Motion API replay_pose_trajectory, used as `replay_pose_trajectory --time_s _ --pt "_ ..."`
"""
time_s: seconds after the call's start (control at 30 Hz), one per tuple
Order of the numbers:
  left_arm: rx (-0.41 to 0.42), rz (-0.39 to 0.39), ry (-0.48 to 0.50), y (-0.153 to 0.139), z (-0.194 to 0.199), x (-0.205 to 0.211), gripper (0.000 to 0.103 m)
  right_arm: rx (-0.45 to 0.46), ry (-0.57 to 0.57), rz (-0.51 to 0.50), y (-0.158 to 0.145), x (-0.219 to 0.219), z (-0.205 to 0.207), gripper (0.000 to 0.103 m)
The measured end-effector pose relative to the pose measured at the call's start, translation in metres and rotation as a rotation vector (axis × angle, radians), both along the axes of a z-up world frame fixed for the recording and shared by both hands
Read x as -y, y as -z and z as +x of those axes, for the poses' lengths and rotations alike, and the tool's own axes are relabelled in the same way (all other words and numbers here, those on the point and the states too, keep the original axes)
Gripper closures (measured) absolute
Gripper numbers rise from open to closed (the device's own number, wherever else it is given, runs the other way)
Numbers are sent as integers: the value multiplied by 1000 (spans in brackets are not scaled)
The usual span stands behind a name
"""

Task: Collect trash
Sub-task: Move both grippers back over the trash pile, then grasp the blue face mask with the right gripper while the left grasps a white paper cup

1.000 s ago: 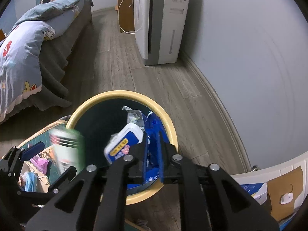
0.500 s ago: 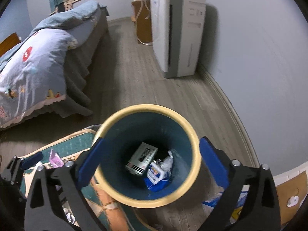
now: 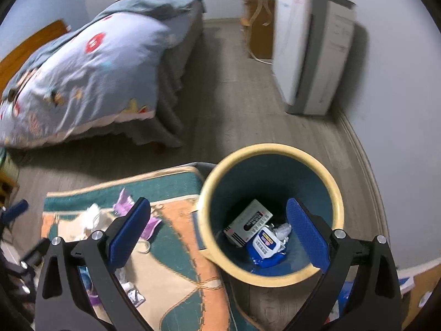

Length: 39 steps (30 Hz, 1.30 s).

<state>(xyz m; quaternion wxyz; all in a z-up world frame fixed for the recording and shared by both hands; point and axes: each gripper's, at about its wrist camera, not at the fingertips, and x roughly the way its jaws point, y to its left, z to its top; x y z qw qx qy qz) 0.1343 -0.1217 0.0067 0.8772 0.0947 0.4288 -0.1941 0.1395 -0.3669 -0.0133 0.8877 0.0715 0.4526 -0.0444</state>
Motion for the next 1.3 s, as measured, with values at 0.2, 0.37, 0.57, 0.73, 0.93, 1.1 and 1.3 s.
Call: replay_pose_trajectory --time_s 0.2,0.37,0.57,0.73,0.93,1.1,1.3 --pt "-27 -11 -104 14 -14 -51 6 -2 -85 -11 1 -32 2 6" --pt "-55 -5 -184 35 -15 -85 6 -19 -108 -13 7 -46 3 6" --pt "-72 11 -212 49 -7 -100 6 -59 -134 -11 19 -64 3 6" --pt "-74 -11 -199 51 -7 -107 6 -101 -159 45 34 -76 5 6" --pt "-100 32 -198 67 -3 -117 6 -149 -202 78 50 -100 11 6" --pt "-148 25 -189 81 0 -122 6 -202 -239 94 67 -118 17 6" --pt "-170 30 -154 90 4 -118 6 -298 -267 147 97 -132 24 6"
